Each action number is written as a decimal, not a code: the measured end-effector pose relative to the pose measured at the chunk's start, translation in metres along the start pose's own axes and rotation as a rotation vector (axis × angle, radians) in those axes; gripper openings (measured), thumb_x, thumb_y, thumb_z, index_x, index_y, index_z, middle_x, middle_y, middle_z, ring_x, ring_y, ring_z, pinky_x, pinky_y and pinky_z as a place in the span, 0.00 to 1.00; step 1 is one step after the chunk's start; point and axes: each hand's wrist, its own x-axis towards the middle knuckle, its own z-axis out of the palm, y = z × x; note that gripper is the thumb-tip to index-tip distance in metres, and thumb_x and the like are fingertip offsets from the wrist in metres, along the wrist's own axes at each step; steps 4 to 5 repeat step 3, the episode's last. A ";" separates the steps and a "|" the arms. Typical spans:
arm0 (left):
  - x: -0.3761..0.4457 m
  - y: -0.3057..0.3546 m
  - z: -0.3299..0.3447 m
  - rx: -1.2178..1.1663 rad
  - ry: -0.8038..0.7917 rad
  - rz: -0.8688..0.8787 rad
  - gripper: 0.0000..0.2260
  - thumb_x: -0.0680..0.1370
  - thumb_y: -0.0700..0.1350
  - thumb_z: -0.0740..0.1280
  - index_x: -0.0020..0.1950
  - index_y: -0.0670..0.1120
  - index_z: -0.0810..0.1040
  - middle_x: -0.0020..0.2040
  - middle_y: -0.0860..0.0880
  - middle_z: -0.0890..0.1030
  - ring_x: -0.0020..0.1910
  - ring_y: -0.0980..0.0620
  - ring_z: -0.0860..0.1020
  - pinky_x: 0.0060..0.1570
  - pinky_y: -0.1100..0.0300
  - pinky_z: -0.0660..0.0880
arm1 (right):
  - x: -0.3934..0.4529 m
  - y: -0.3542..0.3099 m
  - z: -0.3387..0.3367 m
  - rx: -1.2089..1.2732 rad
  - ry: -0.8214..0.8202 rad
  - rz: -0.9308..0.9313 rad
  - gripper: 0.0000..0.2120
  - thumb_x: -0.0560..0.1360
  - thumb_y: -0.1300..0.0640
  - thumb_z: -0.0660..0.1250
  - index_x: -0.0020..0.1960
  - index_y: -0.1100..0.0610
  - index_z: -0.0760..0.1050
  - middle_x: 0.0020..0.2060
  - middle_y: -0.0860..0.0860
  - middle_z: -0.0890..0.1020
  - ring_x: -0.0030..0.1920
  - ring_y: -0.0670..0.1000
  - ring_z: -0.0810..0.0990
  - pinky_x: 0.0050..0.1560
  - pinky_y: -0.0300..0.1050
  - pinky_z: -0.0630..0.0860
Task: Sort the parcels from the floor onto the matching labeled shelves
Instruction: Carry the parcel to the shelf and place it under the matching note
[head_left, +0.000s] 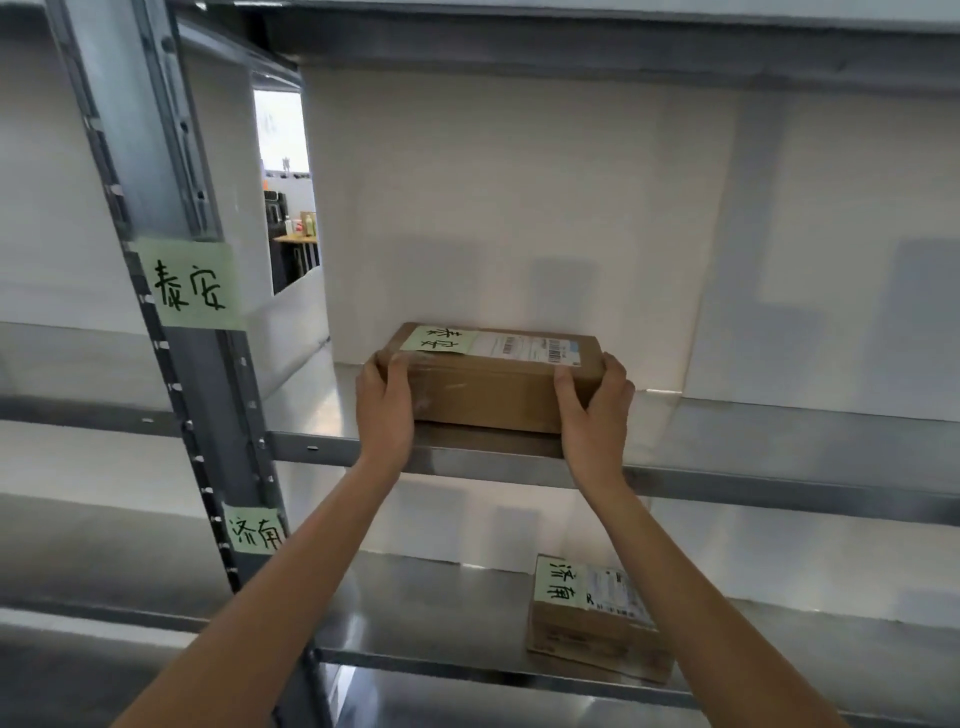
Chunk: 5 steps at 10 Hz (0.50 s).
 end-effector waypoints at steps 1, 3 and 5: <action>-0.005 0.003 0.004 0.071 0.026 0.037 0.18 0.84 0.53 0.54 0.70 0.48 0.69 0.69 0.47 0.73 0.63 0.50 0.71 0.57 0.63 0.69 | 0.001 0.002 -0.005 0.072 -0.037 0.015 0.31 0.81 0.44 0.63 0.79 0.52 0.56 0.74 0.54 0.64 0.70 0.52 0.69 0.67 0.42 0.66; -0.028 -0.005 -0.017 0.178 0.067 0.064 0.27 0.82 0.56 0.57 0.79 0.47 0.59 0.76 0.47 0.66 0.75 0.47 0.65 0.75 0.47 0.63 | -0.006 0.005 -0.025 0.110 -0.113 0.030 0.37 0.81 0.47 0.65 0.82 0.54 0.50 0.79 0.54 0.59 0.77 0.50 0.60 0.67 0.37 0.58; -0.028 -0.005 -0.017 0.178 0.067 0.064 0.27 0.82 0.56 0.57 0.79 0.47 0.59 0.76 0.47 0.66 0.75 0.47 0.65 0.75 0.47 0.63 | -0.006 0.005 -0.025 0.110 -0.113 0.030 0.37 0.81 0.47 0.65 0.82 0.54 0.50 0.79 0.54 0.59 0.77 0.50 0.60 0.67 0.37 0.58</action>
